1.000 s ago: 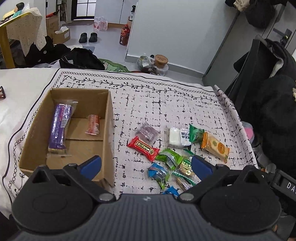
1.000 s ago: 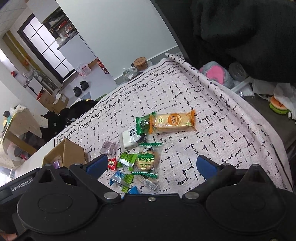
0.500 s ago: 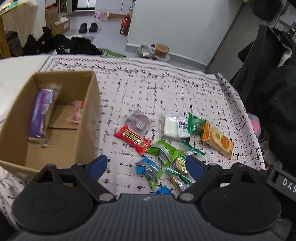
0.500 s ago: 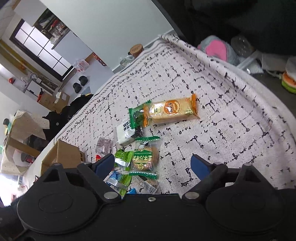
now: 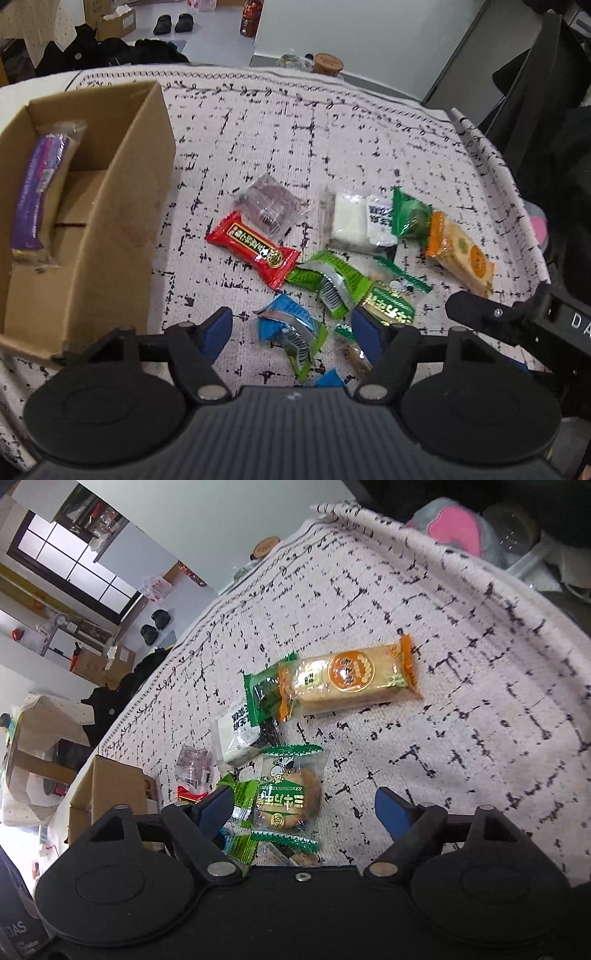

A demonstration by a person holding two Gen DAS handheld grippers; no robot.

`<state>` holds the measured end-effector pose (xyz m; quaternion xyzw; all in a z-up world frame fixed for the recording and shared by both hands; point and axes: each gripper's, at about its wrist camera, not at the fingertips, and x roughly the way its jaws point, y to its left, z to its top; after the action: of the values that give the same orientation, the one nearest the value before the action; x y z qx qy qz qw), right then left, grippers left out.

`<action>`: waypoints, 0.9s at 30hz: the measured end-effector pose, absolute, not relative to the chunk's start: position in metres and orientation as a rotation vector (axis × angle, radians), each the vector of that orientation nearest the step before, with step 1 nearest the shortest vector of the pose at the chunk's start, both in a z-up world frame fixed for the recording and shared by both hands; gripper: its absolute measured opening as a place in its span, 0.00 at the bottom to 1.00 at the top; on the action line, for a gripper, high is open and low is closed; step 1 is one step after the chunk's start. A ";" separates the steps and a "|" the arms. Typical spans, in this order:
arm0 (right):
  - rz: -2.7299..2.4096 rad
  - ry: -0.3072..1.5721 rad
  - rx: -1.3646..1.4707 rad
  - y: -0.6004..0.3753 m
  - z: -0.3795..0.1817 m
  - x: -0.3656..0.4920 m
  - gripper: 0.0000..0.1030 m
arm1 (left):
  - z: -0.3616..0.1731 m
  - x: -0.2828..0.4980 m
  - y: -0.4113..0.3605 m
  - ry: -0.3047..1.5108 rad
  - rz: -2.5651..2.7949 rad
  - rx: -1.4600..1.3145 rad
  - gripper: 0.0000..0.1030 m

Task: Organize snacks
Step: 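Grasp the blue packet with left gripper while right grasps green round cake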

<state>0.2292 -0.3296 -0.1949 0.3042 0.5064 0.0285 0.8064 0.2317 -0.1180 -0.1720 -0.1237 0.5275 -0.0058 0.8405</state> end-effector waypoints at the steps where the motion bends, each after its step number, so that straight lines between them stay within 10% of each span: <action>1: 0.062 1.088 0.652 -0.329 -0.197 0.231 0.80 | -0.176 0.233 -0.118 1.121 -0.011 -0.265 0.66; 14: 0.057 1.126 0.563 -0.306 -0.216 0.253 0.78 | -0.198 0.243 -0.111 1.159 -0.007 -0.349 0.29; 27: 0.000 1.108 0.344 -0.276 -0.218 0.263 0.73 | -0.192 0.242 -0.099 1.120 0.018 -0.375 0.28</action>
<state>0.2629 -0.2762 -0.2177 0.1624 0.5233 0.0000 0.8365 0.2416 -0.0991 -0.1916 -0.1766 0.5279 0.0085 0.8307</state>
